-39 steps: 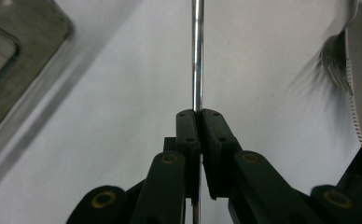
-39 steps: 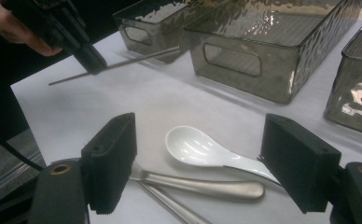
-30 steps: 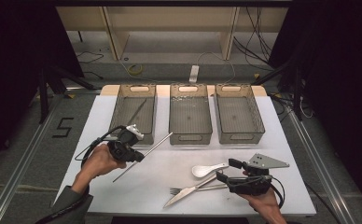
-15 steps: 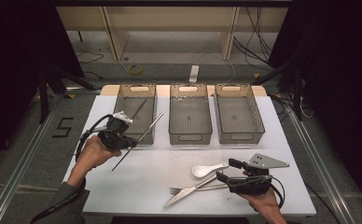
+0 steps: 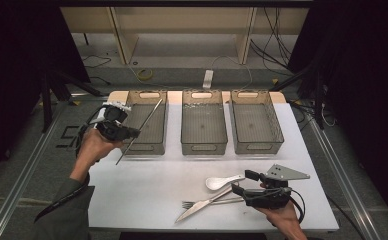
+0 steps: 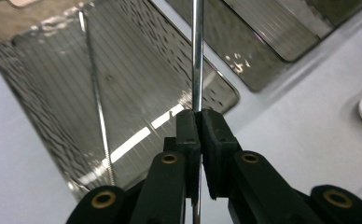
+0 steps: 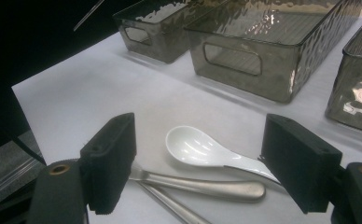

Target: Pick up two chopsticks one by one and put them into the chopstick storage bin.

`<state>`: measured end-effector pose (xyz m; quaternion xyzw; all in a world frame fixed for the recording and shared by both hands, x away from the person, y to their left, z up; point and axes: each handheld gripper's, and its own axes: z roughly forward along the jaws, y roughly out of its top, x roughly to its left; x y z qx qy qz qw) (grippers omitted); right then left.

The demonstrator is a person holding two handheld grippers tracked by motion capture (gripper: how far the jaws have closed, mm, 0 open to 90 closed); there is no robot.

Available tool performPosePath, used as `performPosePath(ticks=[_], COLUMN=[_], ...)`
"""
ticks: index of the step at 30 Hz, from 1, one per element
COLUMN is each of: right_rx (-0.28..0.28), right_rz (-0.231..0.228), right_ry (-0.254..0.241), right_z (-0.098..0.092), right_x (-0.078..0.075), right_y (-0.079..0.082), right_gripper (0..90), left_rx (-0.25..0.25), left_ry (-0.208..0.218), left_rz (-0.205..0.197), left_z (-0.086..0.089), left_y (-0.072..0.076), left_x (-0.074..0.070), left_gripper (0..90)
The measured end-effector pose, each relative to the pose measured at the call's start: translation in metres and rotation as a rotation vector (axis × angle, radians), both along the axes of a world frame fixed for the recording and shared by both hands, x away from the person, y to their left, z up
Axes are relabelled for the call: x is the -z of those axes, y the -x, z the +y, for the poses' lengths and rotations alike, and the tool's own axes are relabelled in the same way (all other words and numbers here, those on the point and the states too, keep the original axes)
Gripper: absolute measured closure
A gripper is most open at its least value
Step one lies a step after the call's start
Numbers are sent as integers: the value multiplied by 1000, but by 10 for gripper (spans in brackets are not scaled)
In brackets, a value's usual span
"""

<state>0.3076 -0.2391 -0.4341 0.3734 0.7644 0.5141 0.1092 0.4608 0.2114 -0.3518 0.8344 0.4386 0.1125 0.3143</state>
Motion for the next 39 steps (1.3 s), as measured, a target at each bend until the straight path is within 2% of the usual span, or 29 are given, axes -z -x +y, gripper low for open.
performPosePath(ticks=[6,8,12,21,26,35,37,39], right_rx=[-1,-1,-1,-3,-5,-5,-4,-5], right_rz=[-1,-2,-2,-1,-2,-1,1,1], right_ry=[-1,-2,-3,-4,-6,-8,-7,-8], right_z=[0,0,0,0,0,-1,-1,-1], right_x=[0,0,0,0,0,0,0,0], right_y=[0,0,0,0,0,0,0,0], right_gripper=[273,274,273,273,273,274,273,273], left_rx=[-30,-22,-38,-83,-95,-131,-133,-140], left_ry=[1,13,21,37,19,25,48,32], left_rz=[-11,-9,-11,-40,-46,-76,-75,-73], left_z=[3,4,4,3,2,3,5,6], left_y=[-18,-24,-36,-58,-64,-74,-75,-76], left_x=[-9,-9,-10,-11,-11,-3,-1,3], left_gripper=[853,853,853,853,853,852,852,852])
